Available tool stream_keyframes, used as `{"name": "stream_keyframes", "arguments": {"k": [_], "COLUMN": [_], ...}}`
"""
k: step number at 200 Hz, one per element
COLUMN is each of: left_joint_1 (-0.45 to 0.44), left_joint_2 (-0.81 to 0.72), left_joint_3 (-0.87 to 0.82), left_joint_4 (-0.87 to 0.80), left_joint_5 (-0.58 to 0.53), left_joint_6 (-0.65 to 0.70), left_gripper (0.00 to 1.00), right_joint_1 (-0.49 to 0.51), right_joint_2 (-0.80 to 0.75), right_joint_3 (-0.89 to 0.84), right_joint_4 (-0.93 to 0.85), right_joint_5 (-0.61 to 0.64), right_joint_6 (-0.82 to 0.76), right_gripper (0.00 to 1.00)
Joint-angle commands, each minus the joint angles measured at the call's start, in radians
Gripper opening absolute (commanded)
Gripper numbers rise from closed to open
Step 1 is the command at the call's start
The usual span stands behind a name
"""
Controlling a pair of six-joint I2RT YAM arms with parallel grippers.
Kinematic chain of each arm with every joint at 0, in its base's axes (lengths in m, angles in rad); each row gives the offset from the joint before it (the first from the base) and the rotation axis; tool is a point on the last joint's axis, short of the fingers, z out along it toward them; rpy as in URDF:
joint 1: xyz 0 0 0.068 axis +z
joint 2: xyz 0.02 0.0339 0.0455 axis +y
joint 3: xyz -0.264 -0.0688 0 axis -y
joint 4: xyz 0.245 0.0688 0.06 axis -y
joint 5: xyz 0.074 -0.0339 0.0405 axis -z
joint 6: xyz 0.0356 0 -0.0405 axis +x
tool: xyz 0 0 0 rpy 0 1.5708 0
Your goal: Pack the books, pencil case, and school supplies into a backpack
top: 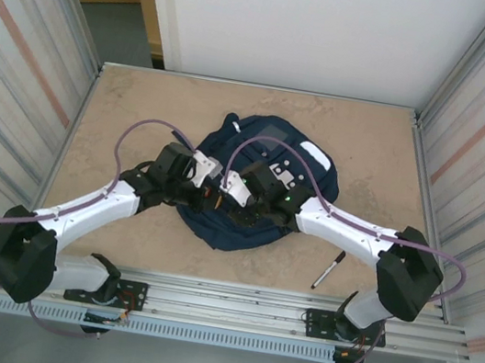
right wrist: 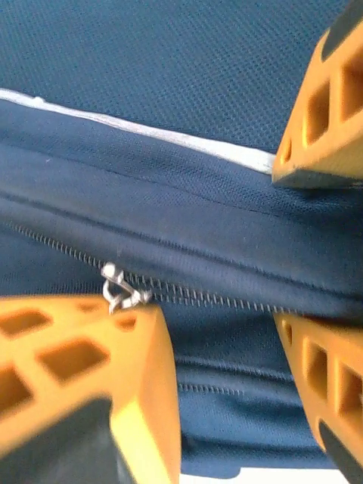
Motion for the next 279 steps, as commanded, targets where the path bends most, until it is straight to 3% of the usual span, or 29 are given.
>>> {"name": "stream_keyframes", "arguments": {"k": [1, 24, 47, 70, 85, 99, 114, 125, 131, 157, 188, 208, 218, 243, 258, 270, 279], "left_joint_1": [0.043, 0.157, 0.352, 0.391, 0.341, 0.244, 0.14, 0.067, 0.029, -0.092, -0.15, -0.173, -0.171, -0.12, -0.062, -0.007, 0.058], "left_joint_2": [-0.067, -0.058, -0.062, -0.109, -0.152, -0.178, -0.186, -0.188, -0.189, -0.168, -0.084, -0.027, -0.023, -0.102, -0.169, -0.215, -0.24], "left_joint_3": [0.012, 0.006, -0.05, -0.068, -0.101, -0.112, -0.129, -0.136, -0.137, -0.095, -0.018, 0.028, 0.031, -0.04, -0.072, -0.087, -0.111], "left_joint_4": [-0.01, -0.096, -0.089, -0.11, -0.049, -0.029, 0.009, 0.05, 0.075, 0.125, 0.162, 0.145, 0.142, 0.13, 0.008, -0.145, -0.192], "left_joint_5": [-0.063, -0.173, -0.077, -0.084, -0.043, -0.079, -0.095, -0.104, -0.111, -0.134, -0.057, -0.044, -0.044, -0.113, -0.208, -0.374, -0.43], "left_joint_6": [-0.009, -0.087, -0.151, -0.142, -0.16, -0.171, -0.188, -0.211, -0.22, -0.234, -0.232, -0.227, -0.228, -0.262, -0.261, -0.316, -0.352], "left_gripper": [0.0, 0.0, 0.0, 0.0, 0.0, 0.0, 0.0, 0.0, 0.0, 0.0, 0.0, 0.0, 0.0, 0.0, 0.0, 0.0, 0.0], "right_joint_1": [-0.029, -0.083, -0.089, -0.119, -0.14, -0.161, -0.197, -0.23, -0.245, -0.214, -0.186, -0.181, -0.178, -0.187, -0.193, -0.18, -0.167], "right_joint_2": [-0.023, -0.106, -0.136, -0.041, 0.012, 0.042, 0.062, 0.061, 0.053, -0.034, -0.057, -0.055, -0.06, -0.096, -0.135, -0.161, -0.177], "right_joint_3": [0.03, -0.038, -0.038, 0.108, 0.138, 0.129, 0.129, 0.155, 0.162, 0.049, -0.04, -0.064, -0.067, -0.08, -0.104, -0.117, -0.127], "right_joint_4": [-0.022, 0.084, 0.037, -0.099, -0.05, 0.041, 0.098, 0.044, 0.011, 0.04, 0.129, 0.162, 0.141, 0.097, 0.108, 0.104, 0.11], "right_joint_5": [-0.013, -0.11, -0.149, -0.185, -0.23, -0.236, -0.223, -0.284, -0.34, -0.387, -0.386, -0.389, -0.415, -0.466, -0.48, -0.47, -0.461], "right_joint_6": [-0.204, -0.272, -0.475, -0.598, -0.677, -0.721, -0.686, -0.617, -0.589, -0.555, -0.502, -0.499, -0.526, -0.567, -0.59, -0.633, -0.651], "right_gripper": [0.03, 0.0, 0.0, 0.0, 0.0, 0.03, 0.15, 0.38, 0.44, 0.47, 0.5, 0.48, 0.42, 0.0, 0.0, 0.0, 0.0]}}
